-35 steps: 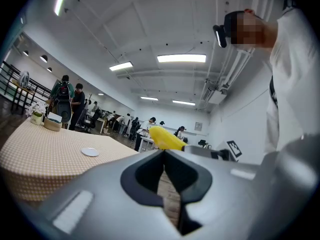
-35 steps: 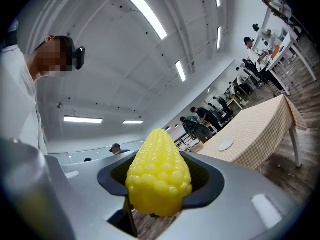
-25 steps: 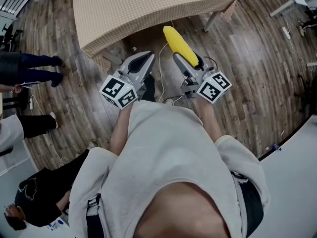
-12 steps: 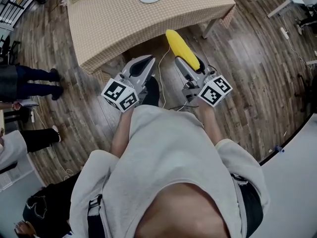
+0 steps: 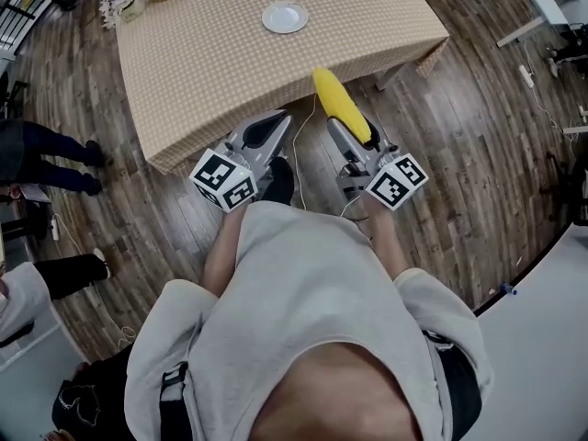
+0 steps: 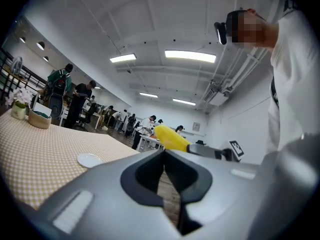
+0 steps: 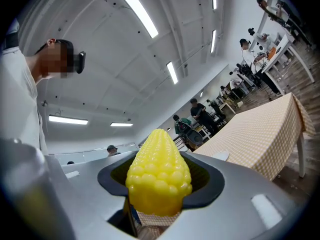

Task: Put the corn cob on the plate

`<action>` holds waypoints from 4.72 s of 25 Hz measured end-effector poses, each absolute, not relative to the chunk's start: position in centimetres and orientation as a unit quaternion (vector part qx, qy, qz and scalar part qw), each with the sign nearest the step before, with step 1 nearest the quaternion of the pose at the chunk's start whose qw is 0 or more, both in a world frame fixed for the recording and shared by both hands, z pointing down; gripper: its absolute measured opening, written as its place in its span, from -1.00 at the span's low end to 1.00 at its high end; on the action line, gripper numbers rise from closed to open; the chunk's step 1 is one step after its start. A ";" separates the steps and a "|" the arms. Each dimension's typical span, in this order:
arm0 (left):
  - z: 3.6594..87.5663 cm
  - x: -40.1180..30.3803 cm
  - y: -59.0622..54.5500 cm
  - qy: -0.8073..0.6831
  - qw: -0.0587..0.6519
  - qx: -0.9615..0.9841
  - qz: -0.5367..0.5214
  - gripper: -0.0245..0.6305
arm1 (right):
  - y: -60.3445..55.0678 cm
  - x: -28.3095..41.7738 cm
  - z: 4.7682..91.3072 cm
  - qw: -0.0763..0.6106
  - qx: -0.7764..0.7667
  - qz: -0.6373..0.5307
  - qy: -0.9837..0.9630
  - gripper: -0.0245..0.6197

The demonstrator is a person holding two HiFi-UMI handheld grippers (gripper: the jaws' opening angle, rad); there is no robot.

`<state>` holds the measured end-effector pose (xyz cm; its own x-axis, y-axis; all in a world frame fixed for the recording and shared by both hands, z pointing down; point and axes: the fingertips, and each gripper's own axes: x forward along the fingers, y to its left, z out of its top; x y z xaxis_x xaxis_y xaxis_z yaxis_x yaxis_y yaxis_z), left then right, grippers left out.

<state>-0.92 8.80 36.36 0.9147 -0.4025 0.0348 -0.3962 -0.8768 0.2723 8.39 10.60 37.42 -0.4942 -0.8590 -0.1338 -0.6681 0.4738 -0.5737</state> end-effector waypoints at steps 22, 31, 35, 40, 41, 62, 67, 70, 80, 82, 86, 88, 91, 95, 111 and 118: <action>33.1 -3.1 -20.8 -0.179 0.138 0.974 -0.025 -0.90 | -18.7 6.8 32.9 0.200 -0.483 -0.204 0.827 -0.15; 34.2 -2.3 -23.1 -0.188 0.148 0.971 -0.013 -0.90 | -21.6 7.6 33.1 0.206 -0.477 -0.212 0.828 -0.15; 34.0 -1.9 -23.8 -0.207 0.146 0.967 -0.015 -0.90 | -22.6 8.4 33.1 0.208 -0.461 -0.217 0.835 -0.15; 34.3 -1.0 -24.3 -0.232 0.152 0.961 -0.014 -0.90 | -23.9 9.6 33.1 0.206 -0.441 -0.224 0.844 -0.15; 34.5 -0.8 -24.3 -0.236 0.152 0.960 -0.012 -0.90 | -24.0 9.9 33.2 0.207 -0.438 -0.225 0.845 -0.15; 46.2 0.0 -22.4 -0.285 0.246 0.925 0.045 -0.90 | -22.0 13.4 46.3 0.186 -0.442 -0.340 0.809 -0.15; 48.7 -0.1 -21.0 -0.287 0.272 0.917 0.057 -0.90 | -21.1 13.4 49.4 0.170 -0.446 -0.360 0.802 -0.15; 49.6 -0.2 -20.6 -0.290 0.280 0.913 0.060 -0.90 | -21.1 13.4 50.8 0.161 -0.446 -0.366 0.801 -0.15; 50.7 -1.3 -20.6 -0.300 0.292 0.906 0.062 -0.90 | -24.3 12.5 52.1 0.063 -0.465 -0.284 0.836 -0.15; 50.7 -1.7 -20.6 -0.303 0.295 0.904 0.062 -0.90 | -25.0 12.0 51.9 0.025 -0.471 -0.248 0.846 -0.15; 51.0 -2.5 -20.9 -0.308 0.300 0.901 0.063 -0.90 | -26.5 10.9 52.1 -0.035 -0.476 -0.194 0.857 -0.15; 51.3 -2.8 -21.2 -0.309 0.305 0.899 0.062 -0.90 | -27.1 10.4 52.7 -0.053 -0.473 -0.184 0.860 -0.15; 51.6 -3.3 -21.4 -0.312 0.313 0.895 0.058 -0.90 | -28.0 10.0 53.8 -0.059 -0.472 -0.187 0.859 -0.15; 51.3 -3.8 -21.8 -0.314 0.315 0.894 0.052 -0.90 | -29.8 9.8 54.8 -0.071 -0.478 -0.188 0.855 -0.15; 50.7 -4.8 -22.2 -0.322 0.317 0.892 0.037 -0.90 | -35.2 7.4 59.9 -0.193 -0.461 -0.165 0.850 -0.15; 50.6 -5.0 -22.1 -0.325 0.316 0.891 0.032 -0.90 | -34.8 7.6 61.7 -0.241 -0.456 -0.158 0.842 -0.15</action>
<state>-4.99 -22.07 50.60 0.7864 -0.5588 0.2634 -0.5998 -0.5887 0.5419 7.57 -34.81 61.70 -0.4678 -0.6926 0.5490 -0.8443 0.5340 -0.0458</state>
